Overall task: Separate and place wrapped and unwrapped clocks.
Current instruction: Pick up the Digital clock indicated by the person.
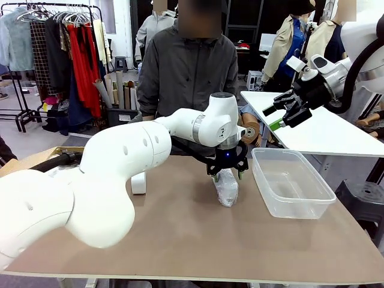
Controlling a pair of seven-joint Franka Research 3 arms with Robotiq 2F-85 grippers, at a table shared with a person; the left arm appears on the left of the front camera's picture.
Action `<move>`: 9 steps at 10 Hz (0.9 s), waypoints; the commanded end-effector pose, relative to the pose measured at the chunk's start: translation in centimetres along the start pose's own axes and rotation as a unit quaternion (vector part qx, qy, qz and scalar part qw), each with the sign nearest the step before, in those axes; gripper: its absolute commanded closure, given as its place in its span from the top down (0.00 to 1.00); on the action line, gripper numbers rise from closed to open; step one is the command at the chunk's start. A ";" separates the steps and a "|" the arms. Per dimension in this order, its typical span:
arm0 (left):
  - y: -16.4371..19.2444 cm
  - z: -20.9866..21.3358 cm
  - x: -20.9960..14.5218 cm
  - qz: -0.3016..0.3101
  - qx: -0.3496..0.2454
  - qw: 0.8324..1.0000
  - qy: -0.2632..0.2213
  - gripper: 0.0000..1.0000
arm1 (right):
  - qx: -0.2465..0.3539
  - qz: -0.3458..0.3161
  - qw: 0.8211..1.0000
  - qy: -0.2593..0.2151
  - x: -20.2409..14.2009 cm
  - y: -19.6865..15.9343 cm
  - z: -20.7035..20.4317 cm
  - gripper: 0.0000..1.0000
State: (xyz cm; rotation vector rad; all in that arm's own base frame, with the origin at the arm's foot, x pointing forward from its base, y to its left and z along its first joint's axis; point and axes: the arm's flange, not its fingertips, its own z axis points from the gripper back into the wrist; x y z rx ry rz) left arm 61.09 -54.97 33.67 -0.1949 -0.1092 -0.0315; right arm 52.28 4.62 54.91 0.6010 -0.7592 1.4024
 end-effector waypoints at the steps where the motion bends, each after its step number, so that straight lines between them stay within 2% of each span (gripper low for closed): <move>1: 0.0 0.2 0.3 0.015 -0.009 1.000 -0.004 1.00 | 0.001 0.002 1.000 0.000 0.2 0.0 0.1 1.00; 2: 0.0 0.2 0.3 0.015 -0.009 1.000 -0.004 1.00 | 0.001 0.002 1.000 0.000 0.2 0.0 0.1 1.00; 7: 0.0 2.4 0.1 -0.025 0.040 0.999 -0.007 0.01 | 0.001 0.002 1.000 0.000 0.2 0.0 0.1 1.00; 9: 0.1 4.4 -0.3 -0.057 0.057 0.997 0.014 0.00 | 0.001 0.002 1.000 0.000 0.2 0.0 0.1 1.00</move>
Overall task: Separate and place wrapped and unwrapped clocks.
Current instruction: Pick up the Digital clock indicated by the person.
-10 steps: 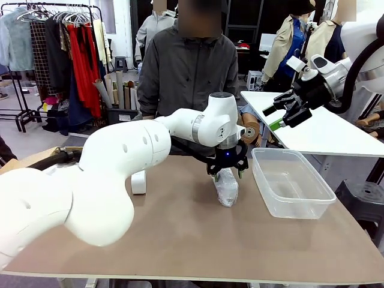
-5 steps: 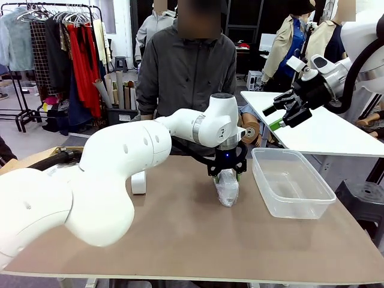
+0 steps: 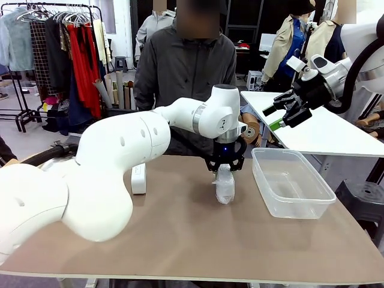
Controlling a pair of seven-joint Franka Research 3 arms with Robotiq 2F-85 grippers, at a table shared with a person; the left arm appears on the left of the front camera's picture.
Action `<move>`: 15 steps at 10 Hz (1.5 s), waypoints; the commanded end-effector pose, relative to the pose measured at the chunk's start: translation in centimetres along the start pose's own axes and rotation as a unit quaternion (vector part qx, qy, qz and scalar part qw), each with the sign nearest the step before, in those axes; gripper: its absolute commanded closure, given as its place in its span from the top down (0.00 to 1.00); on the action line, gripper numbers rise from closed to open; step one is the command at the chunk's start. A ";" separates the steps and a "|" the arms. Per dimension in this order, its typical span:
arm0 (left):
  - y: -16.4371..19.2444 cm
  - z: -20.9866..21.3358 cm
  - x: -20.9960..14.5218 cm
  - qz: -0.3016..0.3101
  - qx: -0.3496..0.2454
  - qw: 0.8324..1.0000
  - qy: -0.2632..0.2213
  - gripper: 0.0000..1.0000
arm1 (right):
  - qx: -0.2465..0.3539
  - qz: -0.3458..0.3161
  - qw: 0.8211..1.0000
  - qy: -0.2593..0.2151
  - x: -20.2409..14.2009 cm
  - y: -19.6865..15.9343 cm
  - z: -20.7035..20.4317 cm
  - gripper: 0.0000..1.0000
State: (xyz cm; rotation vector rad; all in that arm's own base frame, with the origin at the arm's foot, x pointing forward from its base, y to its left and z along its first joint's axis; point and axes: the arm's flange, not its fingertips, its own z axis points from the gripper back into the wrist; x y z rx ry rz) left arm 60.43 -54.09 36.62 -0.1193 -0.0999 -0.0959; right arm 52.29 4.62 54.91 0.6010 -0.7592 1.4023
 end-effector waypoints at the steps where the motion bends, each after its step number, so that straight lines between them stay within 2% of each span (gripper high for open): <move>1: 0.0 2.4 -0.2 -0.040 0.024 0.999 0.019 0.00 | 0.001 0.002 1.000 0.000 0.2 0.0 0.1 1.00; 3: 0.3 6.2 -0.6 -0.067 0.018 0.997 0.042 0.00 | 0.001 0.002 1.000 0.000 0.2 0.0 0.1 1.00; 8: 0.8 17.3 -1.6 -0.094 0.062 0.993 0.024 0.00 | 0.001 0.002 1.000 0.000 0.2 0.0 0.1 1.00; 10: 1.2 21.0 -1.8 -0.103 0.071 0.992 0.034 0.00 | 0.001 0.002 1.000 0.000 0.2 0.0 0.1 1.00; 15: 2.1 28.5 -1.7 -0.089 0.106 0.990 -0.031 0.00 | 0.001 0.002 1.000 0.000 0.2 0.0 0.1 1.00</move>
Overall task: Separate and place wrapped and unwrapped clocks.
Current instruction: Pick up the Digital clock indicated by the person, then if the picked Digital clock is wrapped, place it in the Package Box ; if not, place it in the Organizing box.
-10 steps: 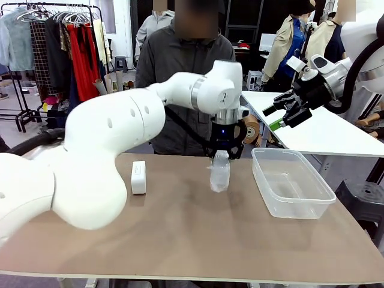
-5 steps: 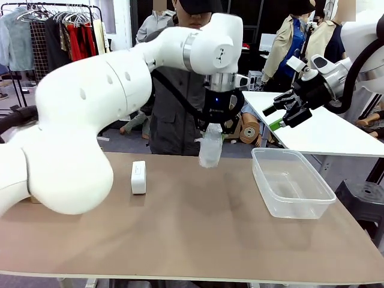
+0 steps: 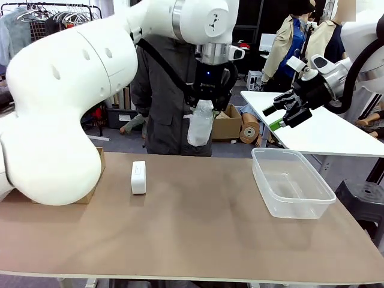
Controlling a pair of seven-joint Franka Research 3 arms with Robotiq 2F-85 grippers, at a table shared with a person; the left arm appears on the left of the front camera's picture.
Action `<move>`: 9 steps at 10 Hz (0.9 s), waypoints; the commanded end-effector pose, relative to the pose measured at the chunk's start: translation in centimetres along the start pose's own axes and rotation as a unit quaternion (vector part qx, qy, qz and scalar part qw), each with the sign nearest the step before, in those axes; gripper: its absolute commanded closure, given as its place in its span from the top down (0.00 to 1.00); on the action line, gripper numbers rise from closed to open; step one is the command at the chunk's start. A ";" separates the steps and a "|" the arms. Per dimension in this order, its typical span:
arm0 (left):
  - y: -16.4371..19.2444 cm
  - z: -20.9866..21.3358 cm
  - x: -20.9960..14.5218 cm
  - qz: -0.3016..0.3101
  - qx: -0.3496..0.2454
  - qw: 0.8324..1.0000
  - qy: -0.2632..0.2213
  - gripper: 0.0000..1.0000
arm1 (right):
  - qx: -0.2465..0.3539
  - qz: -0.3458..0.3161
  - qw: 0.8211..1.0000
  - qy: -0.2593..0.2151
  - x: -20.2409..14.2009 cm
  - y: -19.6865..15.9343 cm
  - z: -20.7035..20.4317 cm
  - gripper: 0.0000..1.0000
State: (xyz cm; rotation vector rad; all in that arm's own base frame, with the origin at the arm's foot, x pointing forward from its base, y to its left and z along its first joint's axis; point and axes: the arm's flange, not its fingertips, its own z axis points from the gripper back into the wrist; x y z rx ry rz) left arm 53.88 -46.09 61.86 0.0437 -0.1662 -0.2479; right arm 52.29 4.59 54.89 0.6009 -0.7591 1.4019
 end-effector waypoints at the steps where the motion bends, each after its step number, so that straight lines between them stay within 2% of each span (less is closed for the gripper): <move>1: -1.2 2.6 3.5 -0.008 0.027 1.000 -0.011 0.00 | 0.001 0.002 1.000 0.000 0.2 0.0 0.1 1.00; 2: -1.2 2.2 3.8 -0.011 0.018 1.000 -0.016 0.00 | 0.001 0.002 1.000 0.000 0.2 0.0 0.1 1.00; 3: 0.2 0.6 -0.1 0.001 0.006 1.000 -0.007 0.00 | 0.001 0.002 1.000 0.000 0.2 0.0 0.1 1.00; 9: 0.2 0.6 -0.1 0.001 0.006 1.000 -0.007 0.00 | 0.001 0.002 1.000 0.000 0.2 0.0 0.1 1.00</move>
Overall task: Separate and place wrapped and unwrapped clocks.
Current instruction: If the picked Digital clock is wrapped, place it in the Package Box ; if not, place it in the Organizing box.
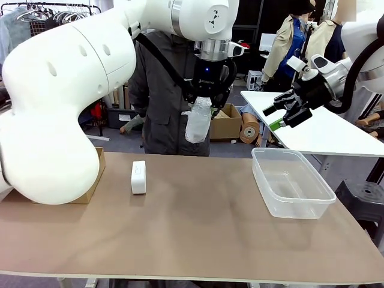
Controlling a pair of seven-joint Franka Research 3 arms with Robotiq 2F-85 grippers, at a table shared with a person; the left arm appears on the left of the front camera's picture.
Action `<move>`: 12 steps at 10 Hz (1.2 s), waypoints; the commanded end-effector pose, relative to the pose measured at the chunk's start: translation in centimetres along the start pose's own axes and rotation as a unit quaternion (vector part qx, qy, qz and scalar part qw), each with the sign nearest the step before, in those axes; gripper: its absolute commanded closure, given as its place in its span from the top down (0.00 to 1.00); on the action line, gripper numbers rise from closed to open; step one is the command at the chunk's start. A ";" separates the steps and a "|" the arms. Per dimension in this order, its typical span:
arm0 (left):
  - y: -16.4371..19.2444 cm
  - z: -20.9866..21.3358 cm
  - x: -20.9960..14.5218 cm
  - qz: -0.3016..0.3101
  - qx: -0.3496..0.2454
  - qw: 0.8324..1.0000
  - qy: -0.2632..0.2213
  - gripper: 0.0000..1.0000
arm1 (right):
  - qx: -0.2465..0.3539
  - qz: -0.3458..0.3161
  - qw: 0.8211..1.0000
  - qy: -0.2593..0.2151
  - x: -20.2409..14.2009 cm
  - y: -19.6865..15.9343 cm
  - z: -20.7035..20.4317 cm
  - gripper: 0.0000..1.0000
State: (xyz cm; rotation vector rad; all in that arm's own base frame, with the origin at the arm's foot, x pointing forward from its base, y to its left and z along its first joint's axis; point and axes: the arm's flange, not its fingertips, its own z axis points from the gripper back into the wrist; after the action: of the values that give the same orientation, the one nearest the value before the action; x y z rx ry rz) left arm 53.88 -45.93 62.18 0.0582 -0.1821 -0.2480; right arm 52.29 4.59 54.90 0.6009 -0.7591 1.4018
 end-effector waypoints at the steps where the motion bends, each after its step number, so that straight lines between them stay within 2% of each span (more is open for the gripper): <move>1: 0.1 0.3 -0.1 0.001 -0.002 1.000 0.000 0.00 | 0.001 0.002 1.000 0.000 0.2 0.0 0.1 1.00; 9: 0.0 0.0 0.0 0.000 0.000 1.000 0.000 0.00 | 0.001 0.002 1.000 0.000 0.2 0.0 0.1 1.00; 10: 0.6 1.1 -0.4 -0.023 -0.005 1.000 0.016 0.00 | 0.001 0.002 1.000 0.000 0.2 0.0 0.1 1.00; 12: 2.8 3.5 -2.0 -0.052 0.020 0.997 0.047 0.00 | 0.001 0.002 1.000 0.000 0.2 0.0 0.1 1.00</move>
State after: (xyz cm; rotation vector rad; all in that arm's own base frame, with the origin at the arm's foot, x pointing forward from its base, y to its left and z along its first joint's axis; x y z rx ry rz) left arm 52.66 -44.30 63.74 0.0867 -0.1257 -0.2958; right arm 52.29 4.59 54.89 0.6009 -0.7590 1.4018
